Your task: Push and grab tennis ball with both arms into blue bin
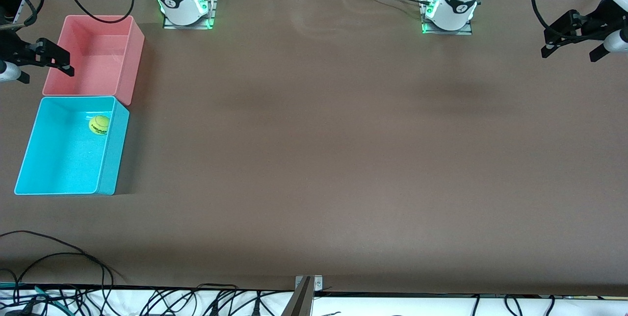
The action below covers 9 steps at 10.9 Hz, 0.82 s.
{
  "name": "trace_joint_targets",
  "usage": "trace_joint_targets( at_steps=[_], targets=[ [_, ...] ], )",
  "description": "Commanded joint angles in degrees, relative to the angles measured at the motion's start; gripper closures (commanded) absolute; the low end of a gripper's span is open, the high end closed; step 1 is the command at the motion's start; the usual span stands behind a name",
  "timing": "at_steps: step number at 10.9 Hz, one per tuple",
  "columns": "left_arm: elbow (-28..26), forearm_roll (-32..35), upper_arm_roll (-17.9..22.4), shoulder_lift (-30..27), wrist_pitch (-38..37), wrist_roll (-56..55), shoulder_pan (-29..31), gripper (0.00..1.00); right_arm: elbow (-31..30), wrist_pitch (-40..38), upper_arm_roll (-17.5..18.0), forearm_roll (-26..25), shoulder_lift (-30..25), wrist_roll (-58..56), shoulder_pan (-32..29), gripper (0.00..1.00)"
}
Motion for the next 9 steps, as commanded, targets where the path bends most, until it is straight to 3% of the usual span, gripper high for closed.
trace_joint_targets(
  at_steps=[1, 9],
  targets=[
    [1.83, -0.43, -0.28, 0.72, -1.06, -0.81, 0.26, 0.00, 1.71, -1.19, 0.27, 2.44, -0.19, 7.22, -0.17, 0.00],
    [1.74, -0.43, -0.19, 0.72, -1.06, -0.81, 0.35, 0.00, 1.98, -1.10, 0.27, 2.45, -0.01, 8.67, -0.26, 0.00]
  ],
)
